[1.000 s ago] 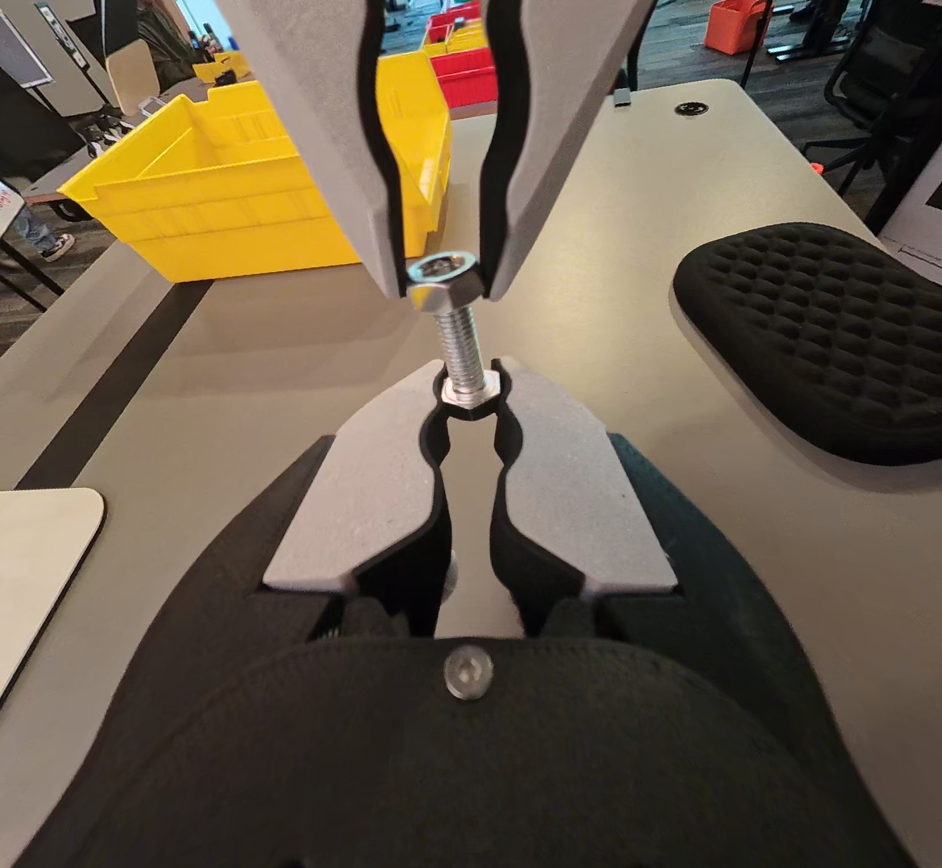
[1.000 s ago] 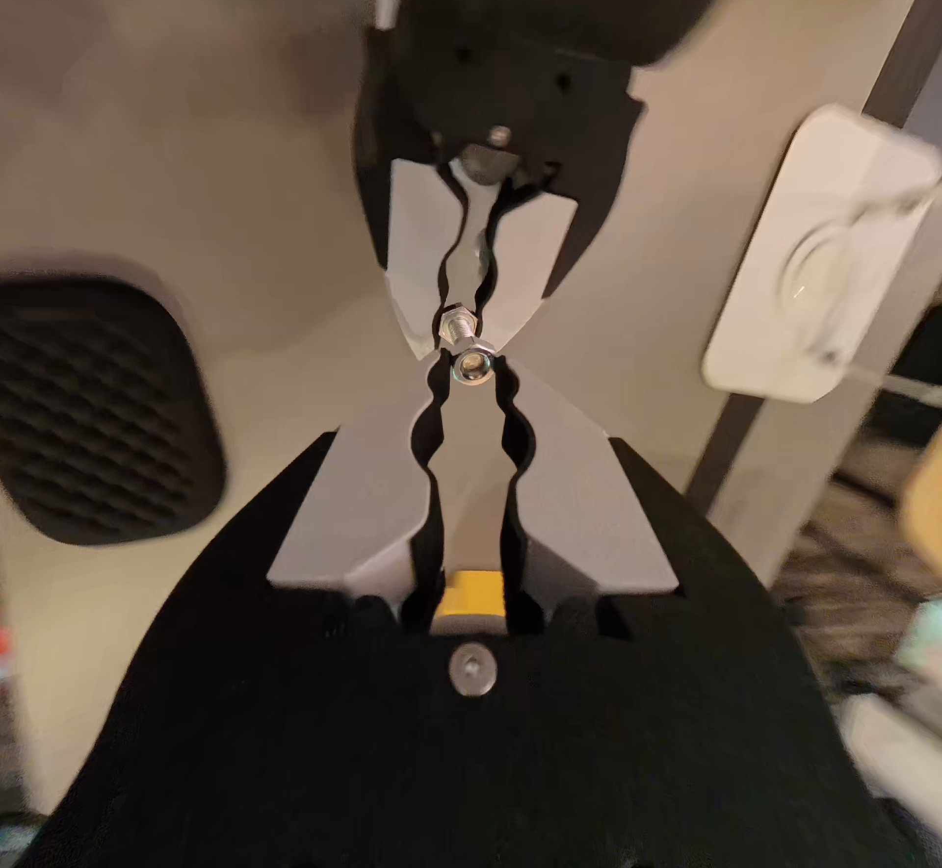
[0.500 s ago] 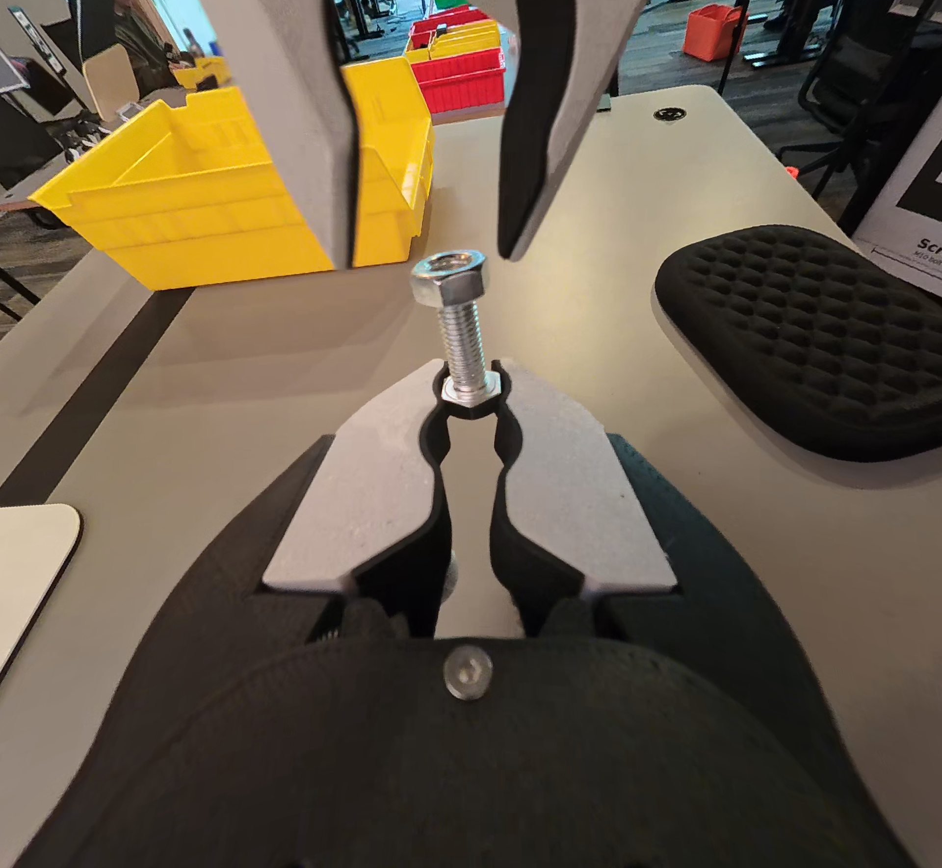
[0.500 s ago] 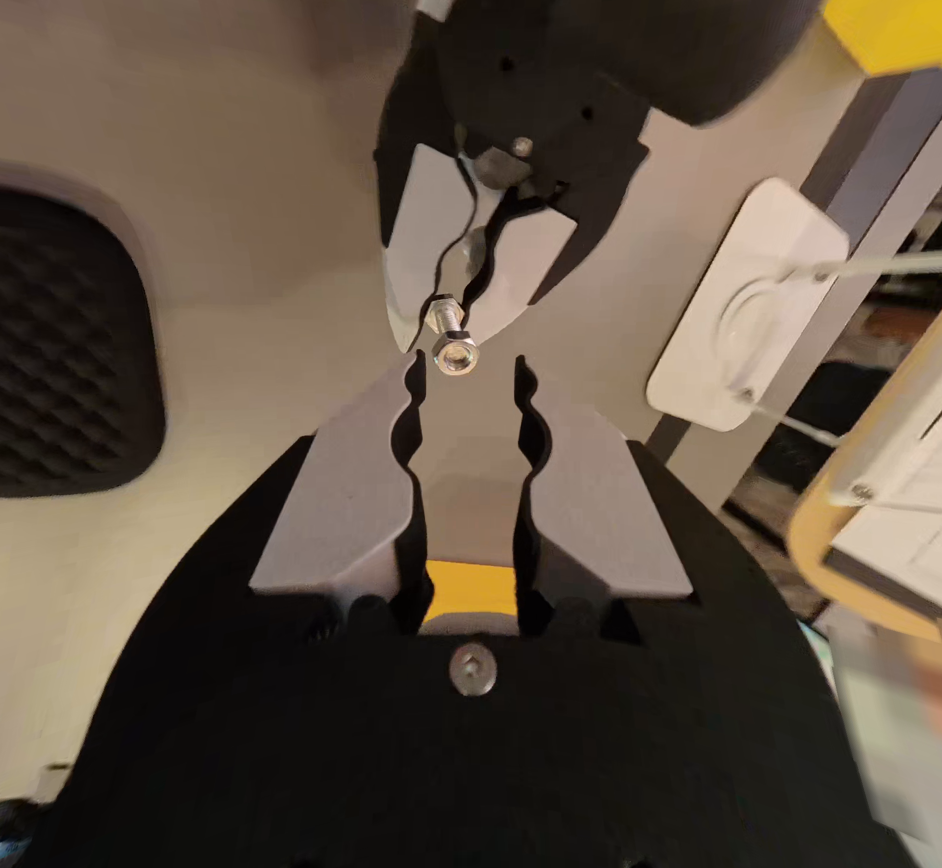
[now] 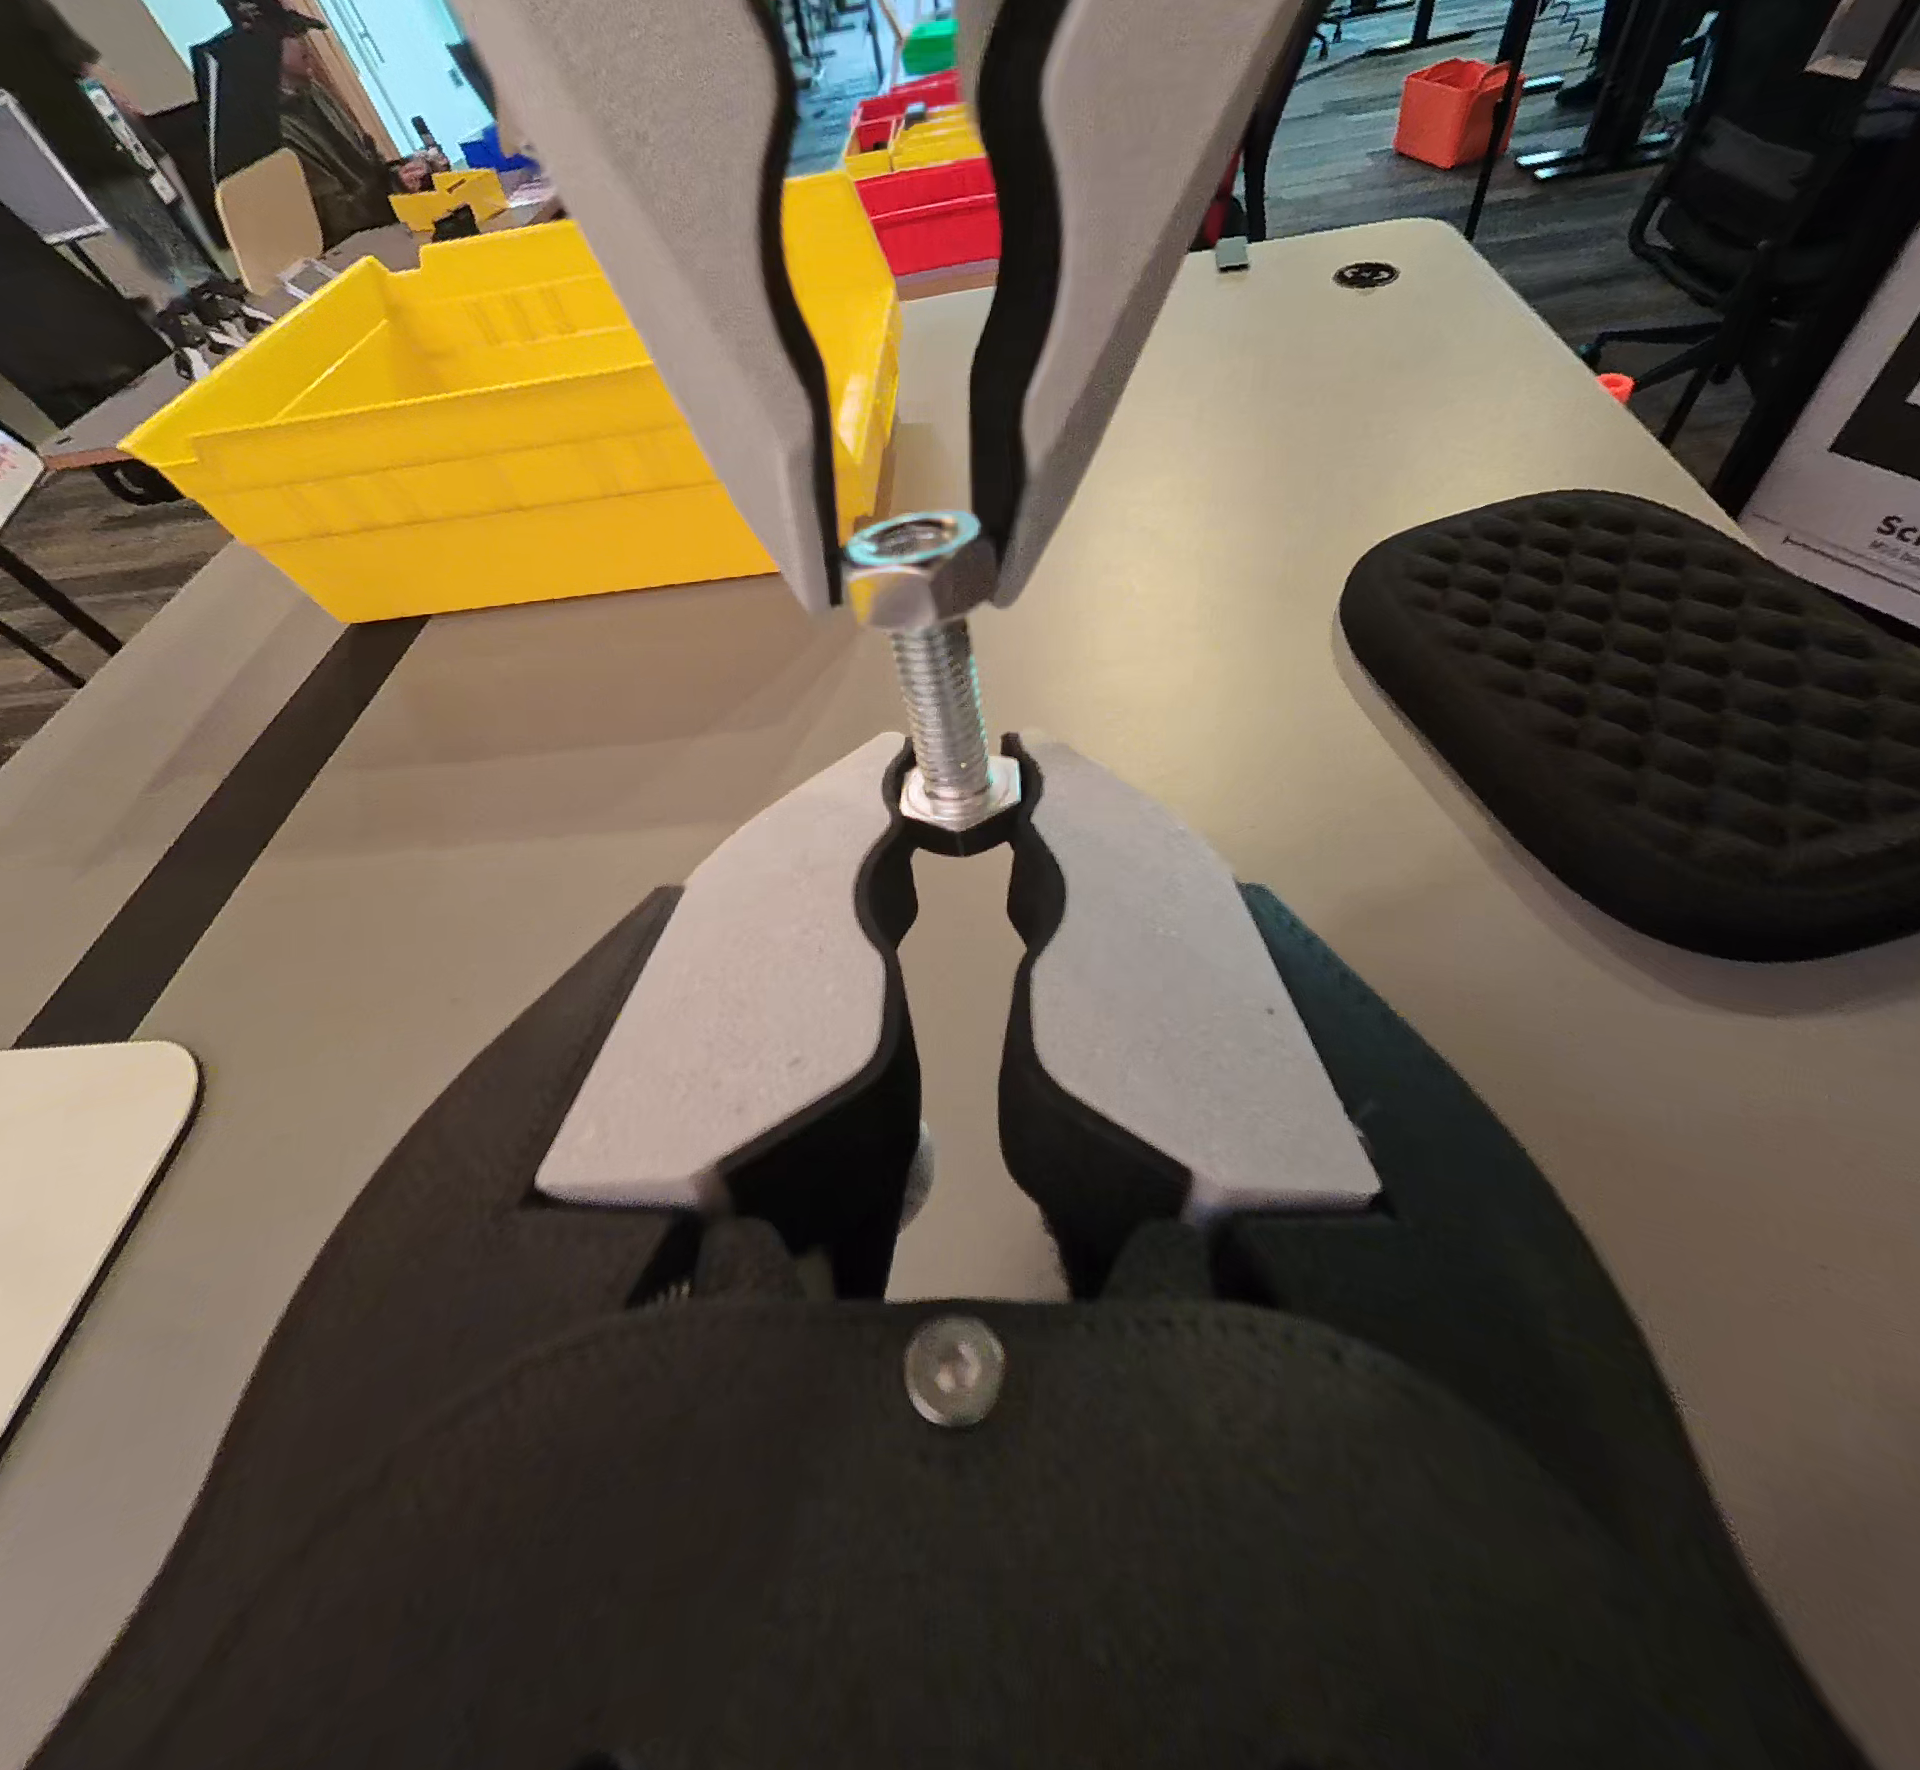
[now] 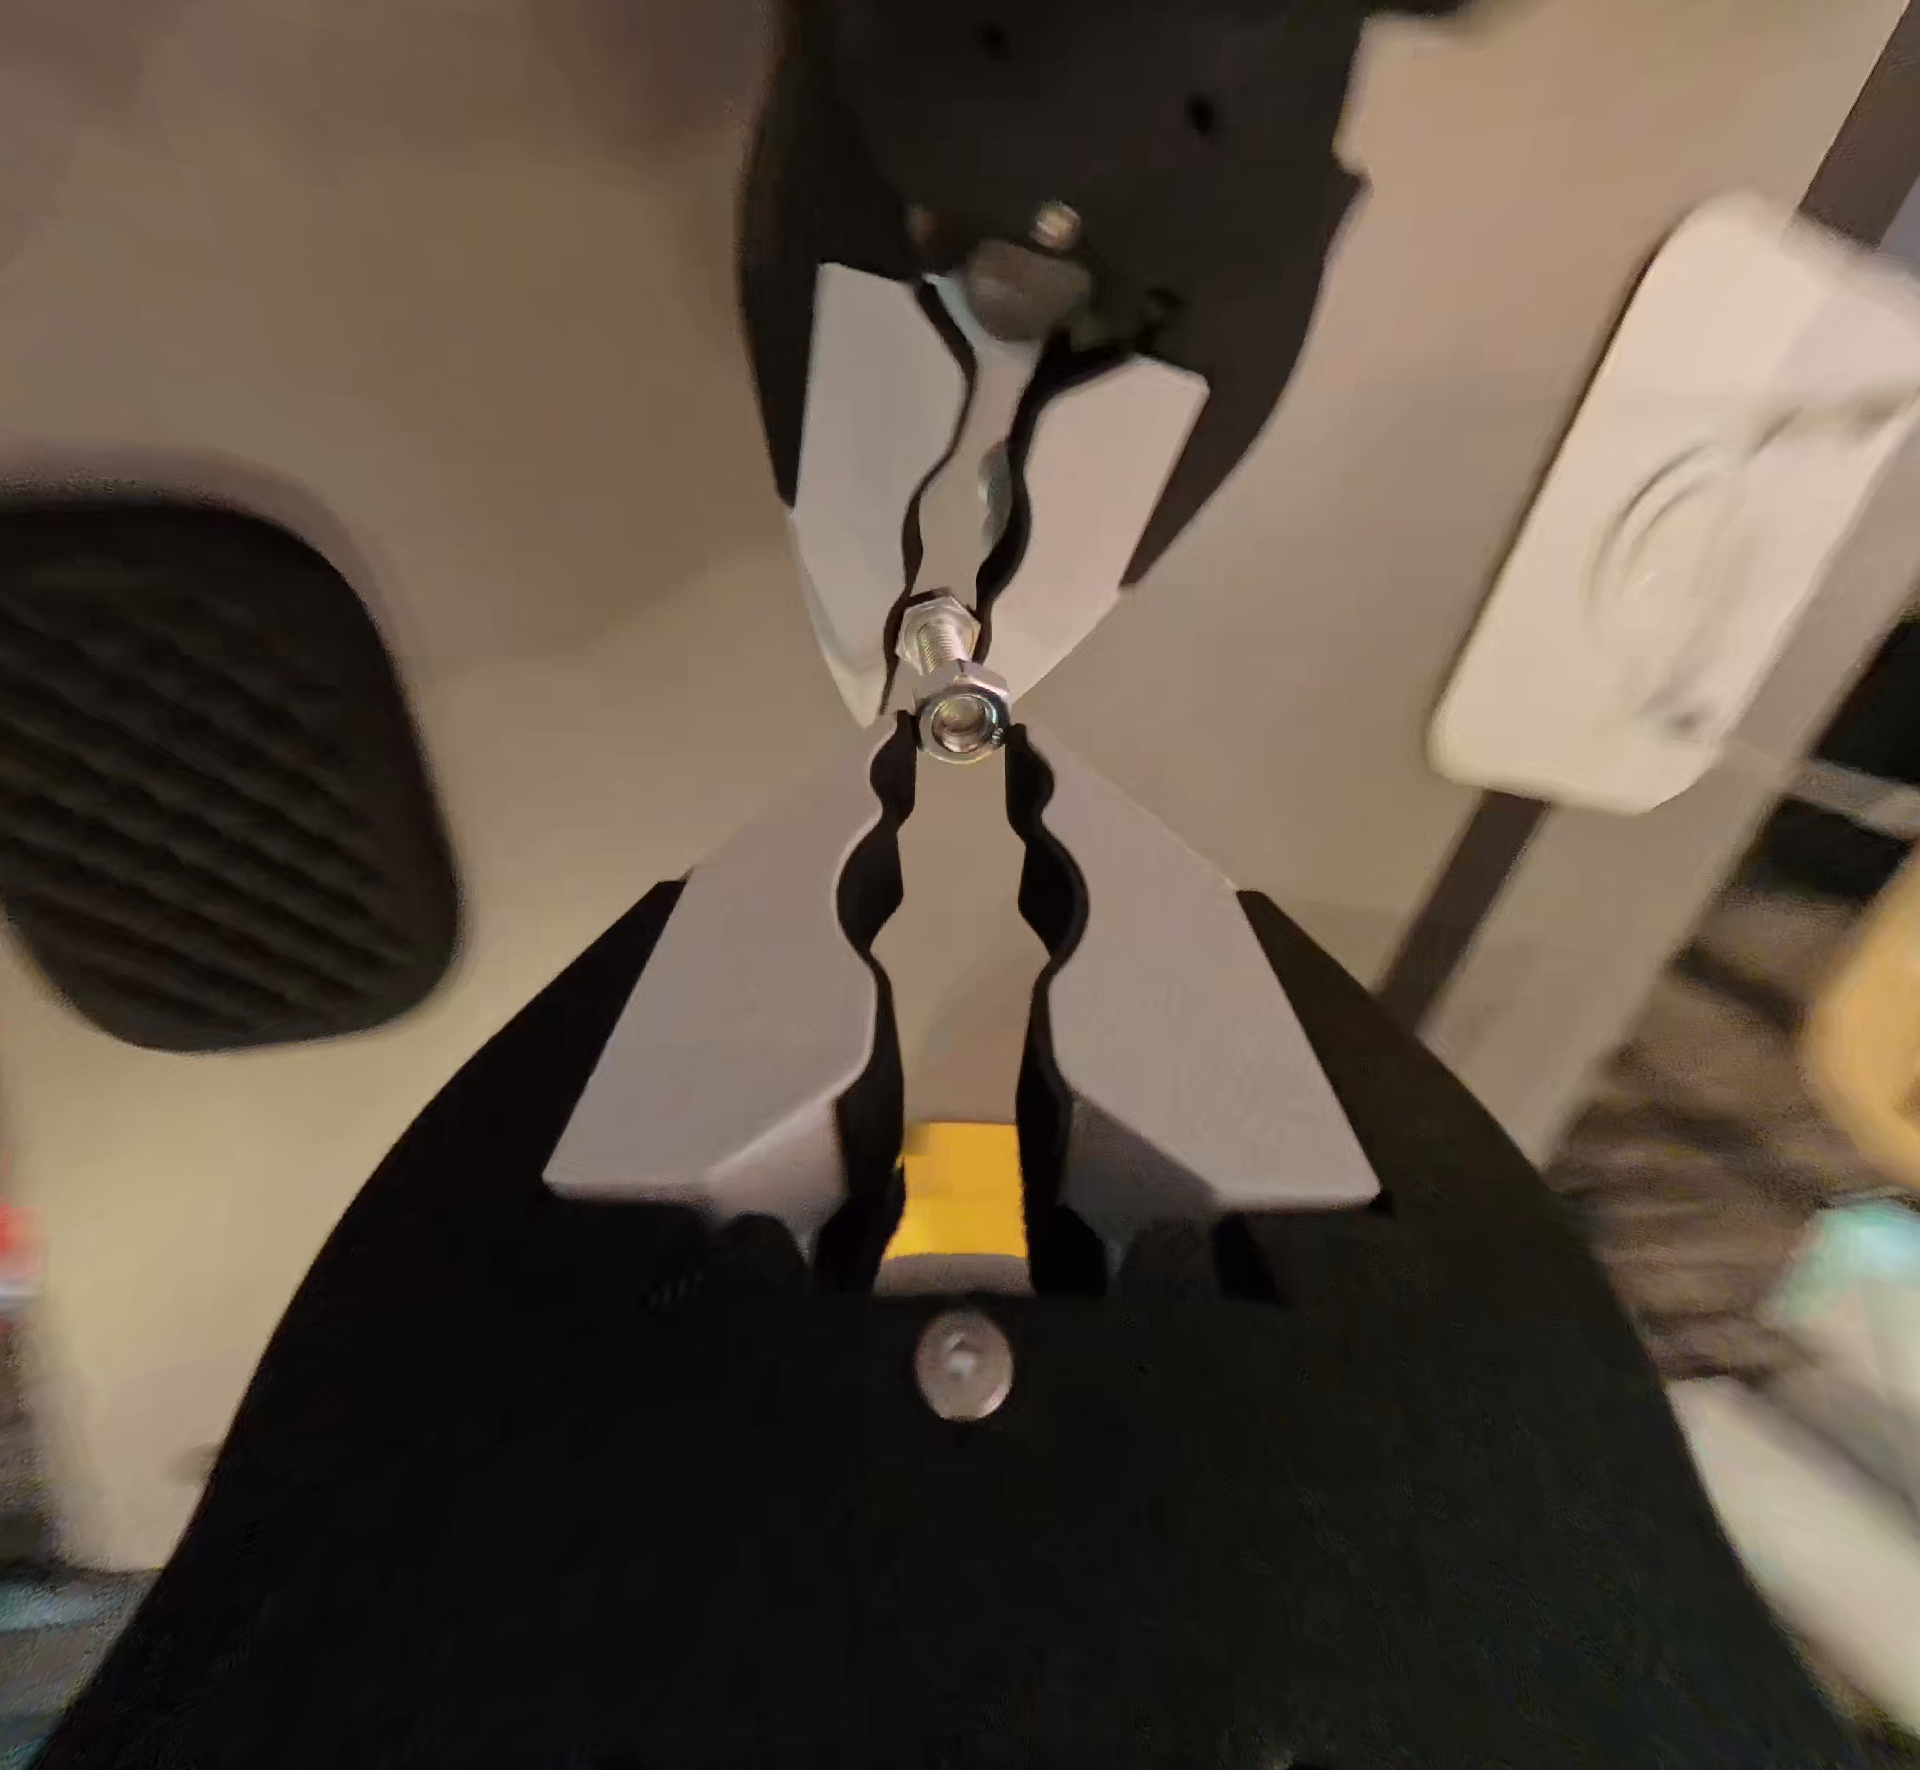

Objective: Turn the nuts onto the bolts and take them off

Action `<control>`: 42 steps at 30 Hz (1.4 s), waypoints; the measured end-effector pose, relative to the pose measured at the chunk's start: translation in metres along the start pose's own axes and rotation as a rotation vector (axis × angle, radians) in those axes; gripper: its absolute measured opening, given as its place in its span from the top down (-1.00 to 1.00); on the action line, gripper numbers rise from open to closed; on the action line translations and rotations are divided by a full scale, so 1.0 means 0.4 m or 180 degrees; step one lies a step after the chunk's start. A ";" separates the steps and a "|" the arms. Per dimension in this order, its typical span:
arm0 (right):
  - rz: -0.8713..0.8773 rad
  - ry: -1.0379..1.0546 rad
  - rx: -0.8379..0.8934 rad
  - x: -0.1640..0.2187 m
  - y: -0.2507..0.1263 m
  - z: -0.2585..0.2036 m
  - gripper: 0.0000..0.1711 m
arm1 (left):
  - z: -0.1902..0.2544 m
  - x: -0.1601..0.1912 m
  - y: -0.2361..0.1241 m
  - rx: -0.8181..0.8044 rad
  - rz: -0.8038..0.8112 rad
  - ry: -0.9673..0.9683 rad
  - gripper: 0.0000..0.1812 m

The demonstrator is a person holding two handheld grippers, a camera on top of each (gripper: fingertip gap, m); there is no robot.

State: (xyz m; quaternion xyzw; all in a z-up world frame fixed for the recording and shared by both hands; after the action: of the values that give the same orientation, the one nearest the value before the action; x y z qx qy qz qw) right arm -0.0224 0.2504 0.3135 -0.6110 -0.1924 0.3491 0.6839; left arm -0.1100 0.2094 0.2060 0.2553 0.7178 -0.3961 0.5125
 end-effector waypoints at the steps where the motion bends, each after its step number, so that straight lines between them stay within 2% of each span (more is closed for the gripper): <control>1: 0.0007 0.0530 -0.0159 0.003 0.001 0.010 0.82 | 0.000 0.000 0.002 -0.0033 -0.0014 0.0008 0.85; 3: 0.0153 0.1305 -0.0395 0.008 0.002 0.024 0.82 | 0.002 -0.001 0.002 -0.0028 -0.0005 0.0017 0.85; 6: 0.0177 0.1500 -0.0475 0.015 0.004 0.019 0.82 | 0.006 -0.001 0.005 -0.0021 -0.0029 0.0051 0.85; 8: 0.0108 0.1315 -0.0427 0.017 0.002 0.013 0.80 | 0.006 -0.002 0.006 -0.0028 -0.0029 0.0047 0.85; 10: 0.0157 0.0896 -0.0335 0.014 -0.005 0.009 0.56 | 0.006 -0.003 0.004 0.0014 -0.0019 0.0018 0.85; 13: 0.0049 0.0087 0.0002 0.008 -0.016 0.000 0.45 | 0.007 -0.002 0.004 0.0074 0.0001 -0.0016 0.85; 15: 0.0111 -0.0522 0.0150 -0.003 -0.019 -0.017 0.53 | 0.009 -0.003 0.005 0.0108 0.0012 -0.0011 0.85; 18: -0.0027 -0.1077 0.0302 -0.012 -0.011 -0.033 0.66 | 0.013 -0.004 0.005 0.0149 0.0017 0.0008 0.85; 22: -0.0097 -0.1200 0.0292 -0.014 -0.004 -0.032 0.81 | 0.012 -0.005 0.002 0.0143 0.0028 0.0012 0.85; 26: -0.0046 -0.0816 0.0166 -0.013 -0.007 -0.020 0.82 | 0.009 -0.006 0.001 0.0103 0.0034 0.0014 0.84; 31: 0.0075 0.1105 -0.0317 0.002 -0.002 0.021 0.82 | 0.002 -0.003 0.001 0.0004 0.0007 -0.0009 0.85; 34: 0.0164 0.1474 -0.0513 0.019 0.008 0.022 0.82 | 0.005 0.002 0.006 0.0017 -0.0050 0.0007 0.85; 35: 0.0149 0.1398 -0.0502 0.021 0.009 0.020 0.82 | 0.005 0.002 0.007 0.0026 -0.0057 0.0008 0.85; 37: 0.0078 0.1052 -0.0337 0.022 0.006 0.017 0.57 | 0.005 0.001 0.006 0.0054 -0.0030 -0.0018 0.85; 38: 0.0094 0.0806 -0.0275 0.018 0.001 0.013 0.53 | 0.005 0.000 0.004 0.0059 -0.0025 -0.0025 0.85; 40: 0.0051 0.0317 -0.0057 0.011 -0.008 0.008 0.48 | 0.005 -0.001 0.003 0.0078 -0.0010 -0.0033 0.85; 42: 0.0119 -0.0151 0.0079 -0.002 -0.017 -0.002 0.52 | 0.006 -0.002 0.004 0.0085 -0.0010 -0.0028 0.85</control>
State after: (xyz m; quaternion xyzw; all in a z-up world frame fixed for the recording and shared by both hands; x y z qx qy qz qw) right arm -0.0209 0.2490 0.3200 -0.5975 -0.1927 0.3785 0.6801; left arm -0.1072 0.2082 0.2060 0.2593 0.7105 -0.4077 0.5116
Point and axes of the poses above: each gripper's, where its closed fingertips meet, y out along the fingers, x out of its underside, z = x × y across the jaws, the point moved 10 cm from there along -y, back along the fingers, and after that the axes turned 1 degree about -x, right-handed, at the moved point
